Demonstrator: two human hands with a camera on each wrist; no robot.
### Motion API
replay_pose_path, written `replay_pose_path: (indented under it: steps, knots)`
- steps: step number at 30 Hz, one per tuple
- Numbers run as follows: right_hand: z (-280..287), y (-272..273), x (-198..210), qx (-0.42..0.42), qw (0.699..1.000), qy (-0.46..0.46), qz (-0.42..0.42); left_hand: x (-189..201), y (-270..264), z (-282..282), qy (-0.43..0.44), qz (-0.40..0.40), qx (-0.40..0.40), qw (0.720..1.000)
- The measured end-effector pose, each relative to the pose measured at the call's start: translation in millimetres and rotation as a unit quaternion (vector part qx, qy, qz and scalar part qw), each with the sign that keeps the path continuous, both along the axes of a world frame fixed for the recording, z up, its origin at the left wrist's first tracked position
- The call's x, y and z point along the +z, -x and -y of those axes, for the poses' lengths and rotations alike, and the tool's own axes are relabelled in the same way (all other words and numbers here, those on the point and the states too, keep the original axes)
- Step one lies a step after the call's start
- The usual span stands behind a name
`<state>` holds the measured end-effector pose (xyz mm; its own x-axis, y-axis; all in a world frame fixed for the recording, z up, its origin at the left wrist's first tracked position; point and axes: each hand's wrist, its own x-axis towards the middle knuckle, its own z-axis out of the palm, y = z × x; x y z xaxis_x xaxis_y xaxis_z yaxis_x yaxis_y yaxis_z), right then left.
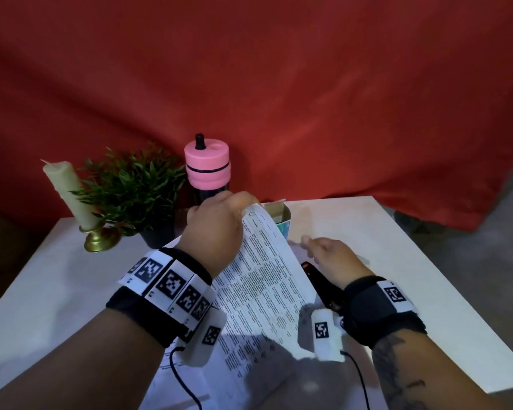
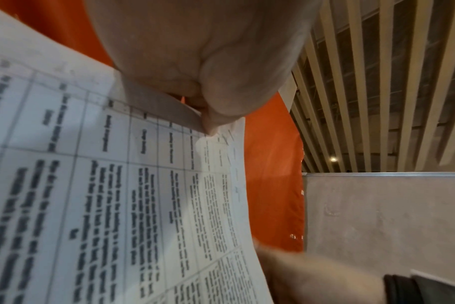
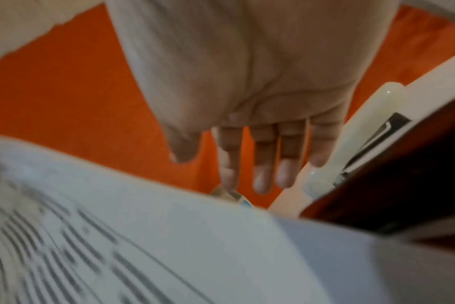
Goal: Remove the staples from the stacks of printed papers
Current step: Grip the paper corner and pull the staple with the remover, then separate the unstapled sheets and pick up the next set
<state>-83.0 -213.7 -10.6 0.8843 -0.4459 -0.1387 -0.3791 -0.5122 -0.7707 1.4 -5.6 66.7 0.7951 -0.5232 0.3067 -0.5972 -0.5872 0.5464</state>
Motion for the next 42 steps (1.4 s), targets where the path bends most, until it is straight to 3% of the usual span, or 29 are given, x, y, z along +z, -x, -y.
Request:
replay_pose_path:
  steps: [3, 7, 11, 16, 19, 22, 24, 30, 36, 42]
  knots:
    - [-9, 9, 15, 0.033, 0.980, -0.185, 0.063, -2, 0, 3, 0.019, 0.017, -0.012, 1.000]
    - [-12, 18, 2, 0.091, 0.988, -0.115, 0.039, -6, -2, 13, 0.075, 0.062, -0.042, 0.994]
    - [1, 36, -6, 0.020, 0.979, -0.169, 0.110, -7, 6, 28, 0.105, 0.129, -0.044, 0.985]
    - [36, 75, 2, -0.129, 0.946, -0.228, 0.189, -11, 15, 51, 0.099, 0.127, -0.002, 0.987]
    - [60, 107, 3, -0.195, 0.918, -0.253, 0.235, -16, 26, 73, 0.119, 0.054, 0.004, 0.991]
    - [89, 143, 1, -0.267, 0.886, -0.282, 0.253, -31, 42, 109, 0.162, -0.191, -0.068, 0.966]
    - [109, 172, -3, -0.293, 0.877, -0.278, 0.259, -42, 63, 136, 0.106, -0.284, -0.119, 0.946]
    - [159, 259, -23, -0.432, 0.849, -0.232, 0.198, -64, 144, 210, -0.001, -0.289, -0.255, 0.923]
    - [200, 342, -73, -0.497, 0.851, -0.156, 0.070, -85, 220, 278, -0.076, -0.295, -0.357, 0.883]
    - [225, 407, -129, -0.521, 0.834, -0.162, -0.082, -117, 287, 327, -0.196, -0.235, -0.430, 0.849]
